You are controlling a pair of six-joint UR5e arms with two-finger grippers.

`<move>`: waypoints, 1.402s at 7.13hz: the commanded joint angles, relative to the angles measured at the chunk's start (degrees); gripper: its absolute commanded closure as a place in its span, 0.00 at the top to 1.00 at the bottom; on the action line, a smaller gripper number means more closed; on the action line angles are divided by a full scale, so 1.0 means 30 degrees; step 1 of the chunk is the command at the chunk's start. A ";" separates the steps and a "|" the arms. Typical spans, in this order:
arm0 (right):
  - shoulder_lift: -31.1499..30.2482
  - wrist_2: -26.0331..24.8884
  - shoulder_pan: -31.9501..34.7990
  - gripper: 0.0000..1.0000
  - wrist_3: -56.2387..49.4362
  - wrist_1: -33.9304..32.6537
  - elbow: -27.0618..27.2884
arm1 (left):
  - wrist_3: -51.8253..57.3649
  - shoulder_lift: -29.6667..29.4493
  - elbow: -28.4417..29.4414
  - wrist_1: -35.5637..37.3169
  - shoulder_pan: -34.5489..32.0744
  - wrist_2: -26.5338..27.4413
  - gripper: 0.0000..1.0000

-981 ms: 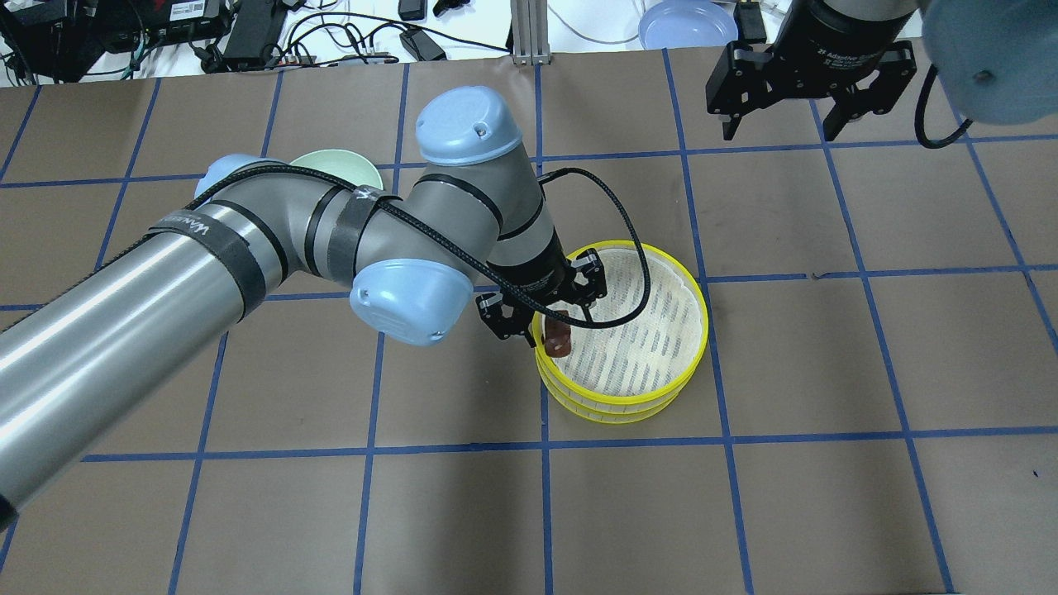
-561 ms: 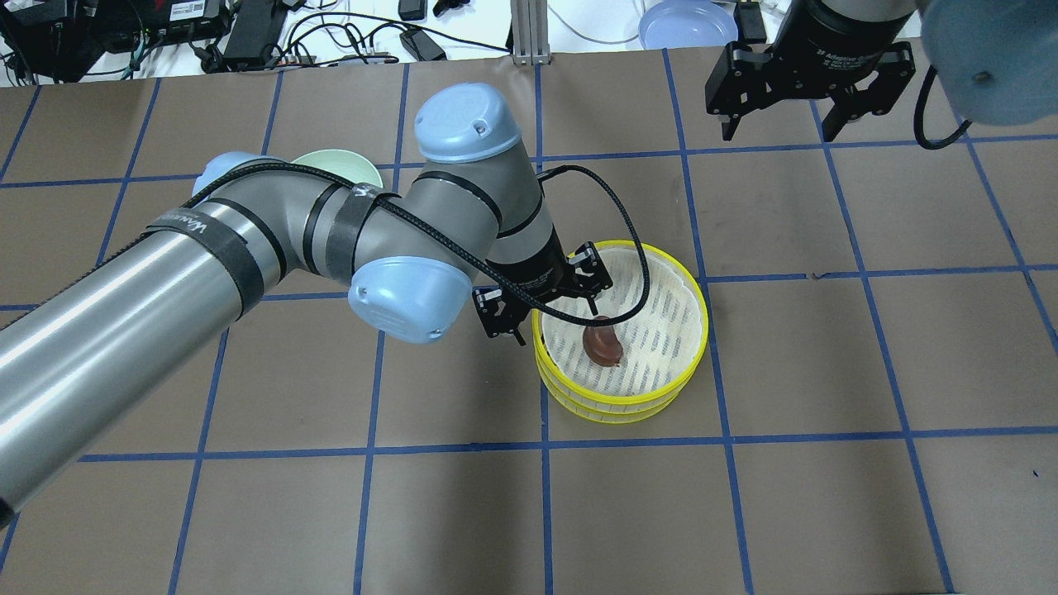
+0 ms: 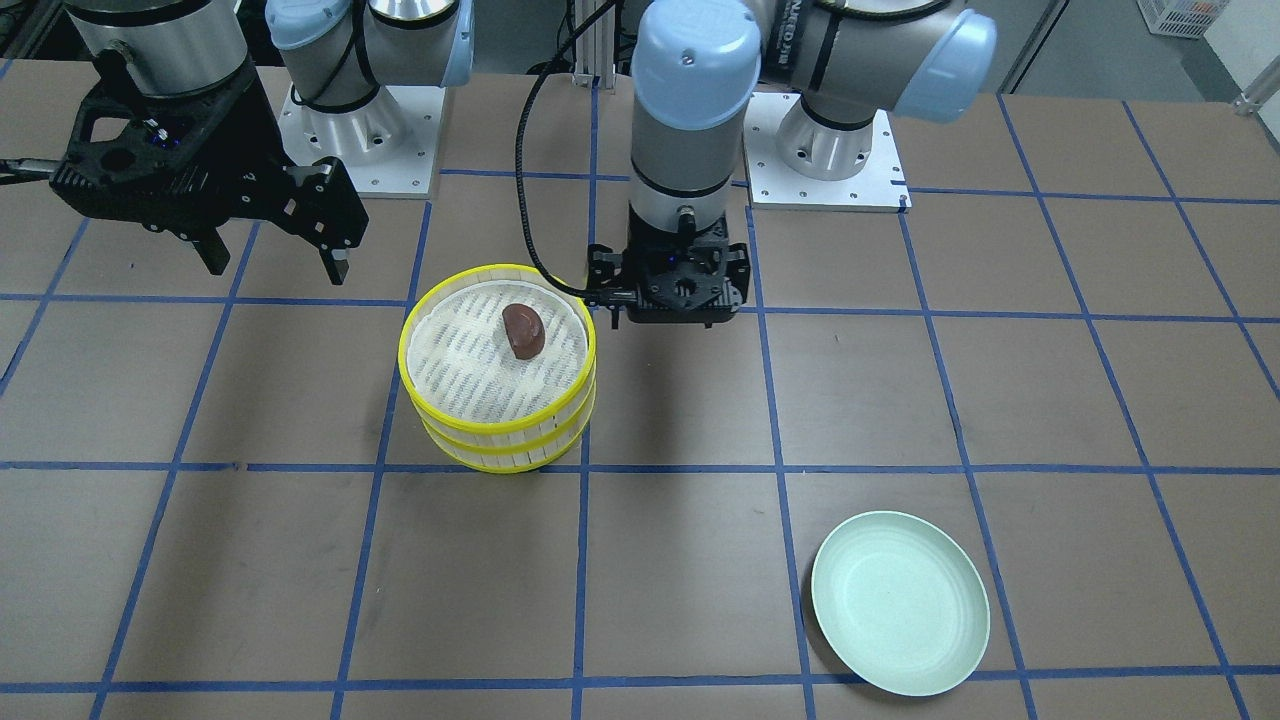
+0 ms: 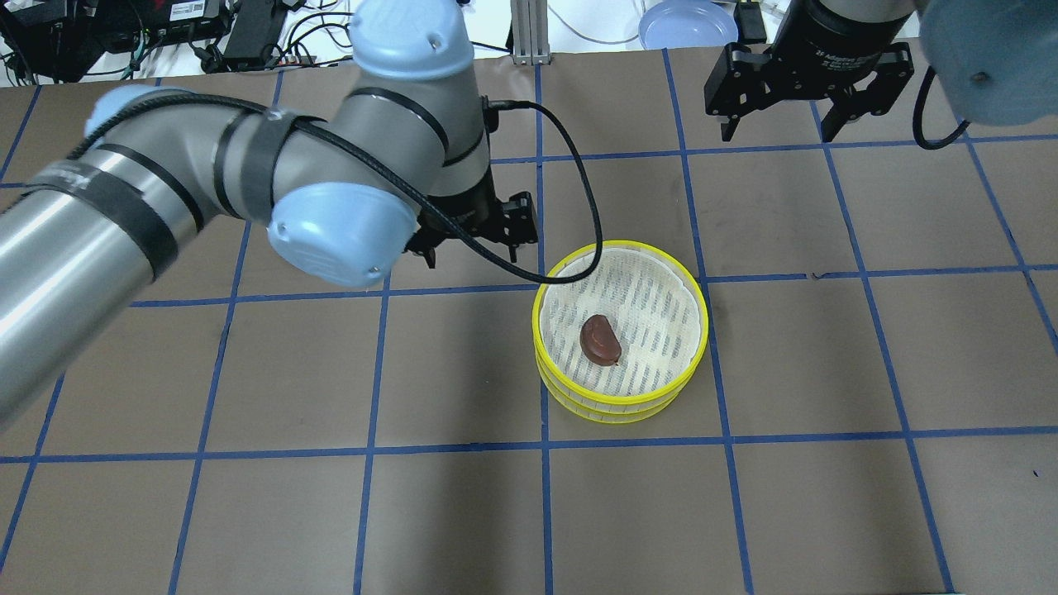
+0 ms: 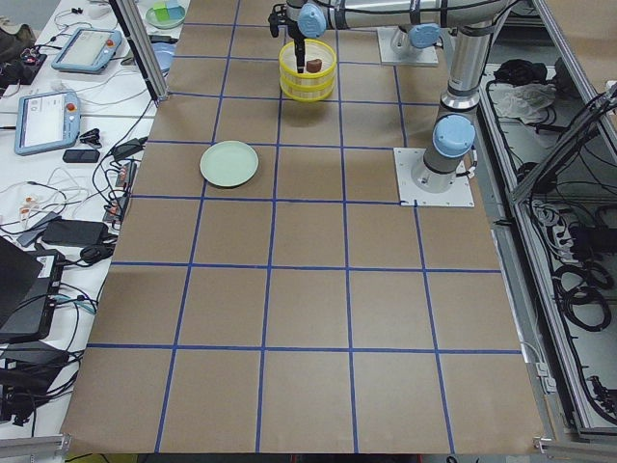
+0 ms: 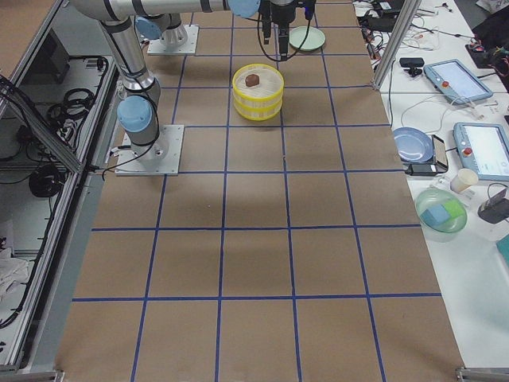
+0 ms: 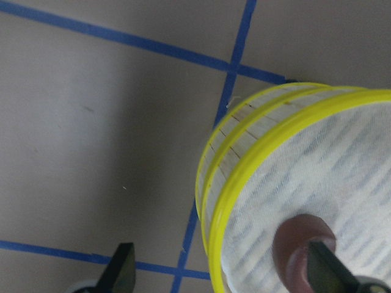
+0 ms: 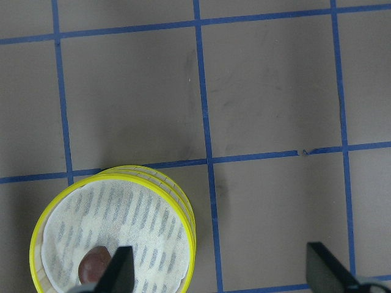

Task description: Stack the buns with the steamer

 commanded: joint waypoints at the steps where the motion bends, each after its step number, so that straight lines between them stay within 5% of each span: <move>1: 0.0002 0.0020 0.0026 1.00 -0.0008 -0.0020 0.0000 | 0.2064 0.1278 0.1653 -0.1722 0.2887 0.0269 1.00; 5: -0.0027 -0.0009 -0.0003 1.00 0.0021 -0.0020 -0.0029 | 0.5399 0.2835 0.1454 -0.3337 0.7724 0.0240 1.00; 10: -0.0027 0.0049 0.0026 1.00 0.0138 -0.0137 0.0000 | 0.6082 0.3101 0.1277 -0.3337 0.7676 0.0064 1.00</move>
